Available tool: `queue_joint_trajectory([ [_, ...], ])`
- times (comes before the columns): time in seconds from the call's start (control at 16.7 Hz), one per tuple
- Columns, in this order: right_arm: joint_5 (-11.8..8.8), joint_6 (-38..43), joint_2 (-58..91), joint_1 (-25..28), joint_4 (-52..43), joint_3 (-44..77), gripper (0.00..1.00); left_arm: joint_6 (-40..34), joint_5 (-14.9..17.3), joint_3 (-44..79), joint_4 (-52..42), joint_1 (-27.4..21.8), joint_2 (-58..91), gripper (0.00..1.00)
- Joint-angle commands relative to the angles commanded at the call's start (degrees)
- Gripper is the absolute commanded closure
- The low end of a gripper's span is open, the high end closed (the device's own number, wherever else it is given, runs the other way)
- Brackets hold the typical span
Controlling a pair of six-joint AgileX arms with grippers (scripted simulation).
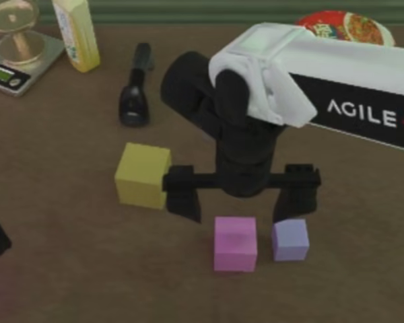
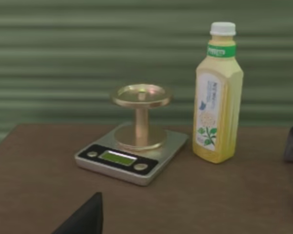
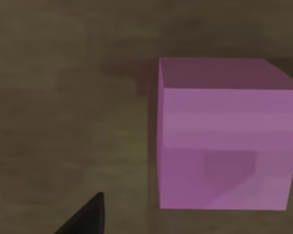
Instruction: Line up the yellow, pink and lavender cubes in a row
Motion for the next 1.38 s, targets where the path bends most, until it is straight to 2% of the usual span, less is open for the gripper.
queue_joint_trajectory([
  [0.18,0.78,-1.73,-3.42,-1.21,2.18,-2.31,0.0,-0.5,0.1,3.07,-2.26,-0.97,3.12,0.0],
  [0.42,3.08,-7.36,-15.37,-5.82,8.26,-11.56,0.0,-2.21,0.1,14.49,-10.02,-3.98,15.13,0.0],
  [0.66,5.44,-15.64,-32.09,-13.13,16.1,-27.72,0.0,-4.63,-0.05,31.68,-21.52,-8.23,35.99,0.0],
  [0.84,6.37,-22.67,-46.08,-19.48,23.07,-42.63,0.0,-6.59,-0.11,45.61,-31.27,-11.84,54.43,0.0],
  [1.08,5.85,-31.58,-66.11,-27.99,33.4,-62.78,0.0,-9.21,0.01,63.72,-44.58,-16.94,77.3,0.0],
  [1.38,3.18,-40.31,-91.87,-37.48,48.06,-82.61,0.0,-12.06,0.19,83.94,-58.6,-22.52,101.43,0.0],
])
